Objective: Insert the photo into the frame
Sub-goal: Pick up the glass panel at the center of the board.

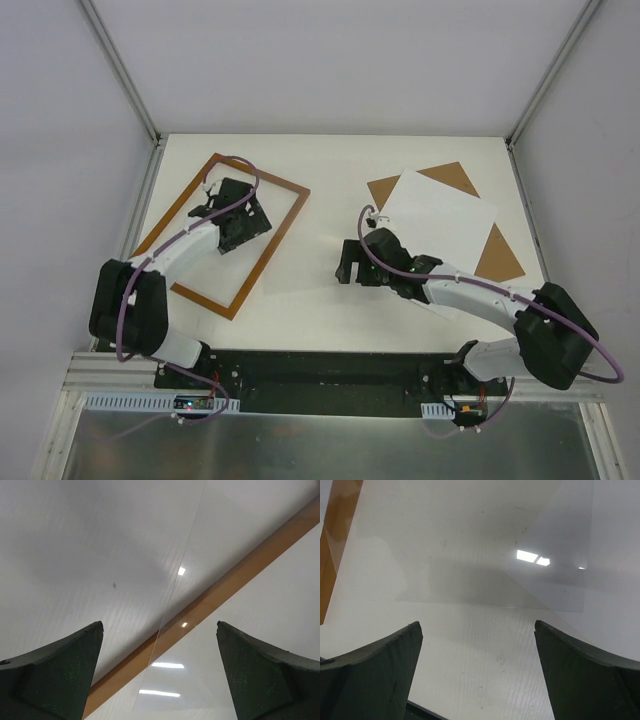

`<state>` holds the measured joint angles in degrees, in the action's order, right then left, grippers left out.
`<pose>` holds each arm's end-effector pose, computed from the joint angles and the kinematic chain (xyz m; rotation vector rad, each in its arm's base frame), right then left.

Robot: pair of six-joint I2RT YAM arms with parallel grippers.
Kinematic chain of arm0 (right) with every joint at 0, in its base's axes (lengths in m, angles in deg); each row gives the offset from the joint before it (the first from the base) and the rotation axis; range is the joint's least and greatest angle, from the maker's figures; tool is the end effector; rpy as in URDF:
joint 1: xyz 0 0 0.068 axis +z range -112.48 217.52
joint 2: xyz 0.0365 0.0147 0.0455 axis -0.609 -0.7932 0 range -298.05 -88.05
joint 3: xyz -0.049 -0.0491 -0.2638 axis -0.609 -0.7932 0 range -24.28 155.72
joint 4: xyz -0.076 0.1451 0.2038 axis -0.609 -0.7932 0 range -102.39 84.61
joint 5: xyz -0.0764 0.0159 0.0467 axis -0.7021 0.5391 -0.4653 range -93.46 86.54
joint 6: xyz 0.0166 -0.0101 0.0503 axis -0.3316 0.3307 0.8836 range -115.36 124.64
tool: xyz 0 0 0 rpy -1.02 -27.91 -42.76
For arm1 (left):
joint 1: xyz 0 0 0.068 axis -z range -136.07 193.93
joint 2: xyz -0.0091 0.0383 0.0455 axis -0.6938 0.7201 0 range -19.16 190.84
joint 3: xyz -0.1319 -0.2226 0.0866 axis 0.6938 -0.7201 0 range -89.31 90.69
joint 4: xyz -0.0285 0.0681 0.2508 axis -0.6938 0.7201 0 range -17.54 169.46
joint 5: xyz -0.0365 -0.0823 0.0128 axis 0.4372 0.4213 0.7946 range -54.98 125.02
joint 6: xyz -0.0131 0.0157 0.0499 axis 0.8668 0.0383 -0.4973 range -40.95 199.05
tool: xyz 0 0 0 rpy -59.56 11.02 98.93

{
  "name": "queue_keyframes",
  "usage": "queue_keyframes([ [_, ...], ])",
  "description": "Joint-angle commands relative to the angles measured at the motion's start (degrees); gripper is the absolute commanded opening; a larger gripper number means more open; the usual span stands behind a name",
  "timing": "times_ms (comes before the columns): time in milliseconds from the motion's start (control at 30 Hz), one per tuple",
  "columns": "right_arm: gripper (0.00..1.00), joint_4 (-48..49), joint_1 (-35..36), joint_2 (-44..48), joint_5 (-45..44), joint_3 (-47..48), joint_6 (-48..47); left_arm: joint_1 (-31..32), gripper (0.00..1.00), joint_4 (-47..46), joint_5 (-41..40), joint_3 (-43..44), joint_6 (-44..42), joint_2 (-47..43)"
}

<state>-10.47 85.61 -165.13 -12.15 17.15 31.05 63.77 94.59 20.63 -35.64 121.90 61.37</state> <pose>0.1896 0.2031 0.2055 -0.3574 2.2962 0.5045 0.2789 -0.0912 0.2349 -0.5893 2.3273 -0.2082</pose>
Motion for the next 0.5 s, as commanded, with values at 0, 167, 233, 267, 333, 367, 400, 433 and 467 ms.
queue_keyframes([
  [0, 0.96, 1.66, -0.02, 2.54, -2.30, 3.13, -2.59, -6.55, 0.94, -11.48, 14.27, 4.77, -4.79, 7.69],
  [167, 0.96, 0.51, -1.16, 7.81, -2.65, 0.41, -5.31, -12.36, 0.91, -21.95, 28.97, 4.86, -7.60, 14.20],
  [233, 0.95, 0.16, -1.86, 10.01, -2.21, -0.82, -6.28, -14.02, 0.91, -25.89, 33.88, 4.95, -8.66, 16.40],
  [267, 0.96, 0.16, -2.39, 11.15, -1.78, -1.43, -6.81, -14.82, 0.91, -27.56, 36.25, 4.87, -8.57, 17.37],
  [333, 0.96, 0.16, -3.53, 13.08, -0.90, -2.31, -7.69, -16.40, 0.91, -30.73, 40.48, 4.69, -8.22, 19.13],
  [367, 0.95, 0.07, -4.06, 13.70, -0.54, -2.58, -7.95, -17.10, 0.91, -32.31, 42.41, 4.78, -8.13, 20.01],
  [400, 0.96, -0.02, -4.50, 14.41, -0.28, -2.93, -8.22, -17.81, 0.91, -33.28, 44.17, 4.86, -8.05, 20.80],
  [433, 0.95, -0.19, -4.94, 15.20, -0.02, -3.02, -8.57, -18.34, 0.91, -33.90, 46.01, 5.13, -7.96, 21.76],
  [467, 0.96, -0.28, -5.20, 15.73, 0.16, -3.20, -8.83, -18.60, 0.91, -34.69, 47.69, 5.30, -7.78, 22.56],
])
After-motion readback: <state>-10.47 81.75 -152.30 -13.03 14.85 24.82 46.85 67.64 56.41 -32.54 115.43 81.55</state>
